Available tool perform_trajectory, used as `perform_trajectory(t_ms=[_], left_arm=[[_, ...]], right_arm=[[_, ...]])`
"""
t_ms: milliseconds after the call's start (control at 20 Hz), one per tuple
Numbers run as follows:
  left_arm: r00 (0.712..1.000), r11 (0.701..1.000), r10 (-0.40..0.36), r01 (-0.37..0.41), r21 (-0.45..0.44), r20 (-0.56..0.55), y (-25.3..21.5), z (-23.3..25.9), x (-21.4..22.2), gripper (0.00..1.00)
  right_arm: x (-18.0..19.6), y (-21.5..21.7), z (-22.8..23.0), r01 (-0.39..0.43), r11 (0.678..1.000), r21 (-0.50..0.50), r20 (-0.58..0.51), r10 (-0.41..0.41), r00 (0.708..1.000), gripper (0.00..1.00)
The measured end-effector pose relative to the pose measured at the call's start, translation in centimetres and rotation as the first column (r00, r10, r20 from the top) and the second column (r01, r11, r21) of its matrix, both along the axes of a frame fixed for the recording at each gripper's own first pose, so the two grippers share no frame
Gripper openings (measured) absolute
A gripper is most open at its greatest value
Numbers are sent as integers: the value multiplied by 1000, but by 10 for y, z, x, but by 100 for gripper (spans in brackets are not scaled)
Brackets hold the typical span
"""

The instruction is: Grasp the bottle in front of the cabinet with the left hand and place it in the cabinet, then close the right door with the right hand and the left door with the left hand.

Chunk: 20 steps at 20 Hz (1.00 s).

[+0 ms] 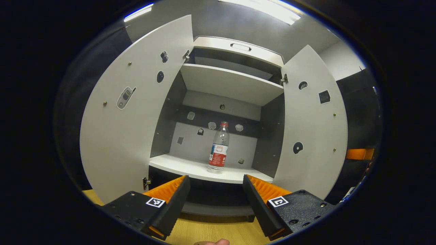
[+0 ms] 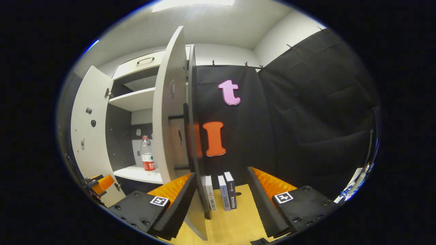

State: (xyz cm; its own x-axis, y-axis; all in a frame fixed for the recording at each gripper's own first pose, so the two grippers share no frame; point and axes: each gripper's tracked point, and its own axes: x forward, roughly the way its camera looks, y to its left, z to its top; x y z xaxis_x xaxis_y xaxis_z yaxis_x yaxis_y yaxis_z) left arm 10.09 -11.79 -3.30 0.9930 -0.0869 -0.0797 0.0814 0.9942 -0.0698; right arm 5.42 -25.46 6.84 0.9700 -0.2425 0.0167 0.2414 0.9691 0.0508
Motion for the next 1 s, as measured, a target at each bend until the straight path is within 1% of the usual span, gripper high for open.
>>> perform_trajectory(t_ms=[100,200,300,450,750,900,1000], left_arm=[[1000,1000,-3,3,18,12,2,5,-1,95],[1000,999,-2,1,36,15,6,6,-2,95],[1000,999,8,-8,45,4,10,4,-4,95],[1000,999,27,-26,47,-10,18,-1,-7,95],[999,998,44,-44,35,-3,26,0,0,95],[999,999,30,-30,16,-11,22,-4,0,95],[999,999,34,-33,11,-17,25,-6,1,95]], right_arm=[[11,-9,14,-3,1000,5,-13,3,1000,96],[23,-14,28,-10,1000,-3,-2,10,1000,96],[37,-14,31,-17,999,-29,-10,16,1000,96],[41,-15,32,1,998,-62,-10,-1,1000,96],[42,6,32,-39,995,-92,-17,38,999,95],[44,26,28,-82,995,-62,-20,81,997,95],[47,44,25,-127,991,-44,-25,126,992,95]])
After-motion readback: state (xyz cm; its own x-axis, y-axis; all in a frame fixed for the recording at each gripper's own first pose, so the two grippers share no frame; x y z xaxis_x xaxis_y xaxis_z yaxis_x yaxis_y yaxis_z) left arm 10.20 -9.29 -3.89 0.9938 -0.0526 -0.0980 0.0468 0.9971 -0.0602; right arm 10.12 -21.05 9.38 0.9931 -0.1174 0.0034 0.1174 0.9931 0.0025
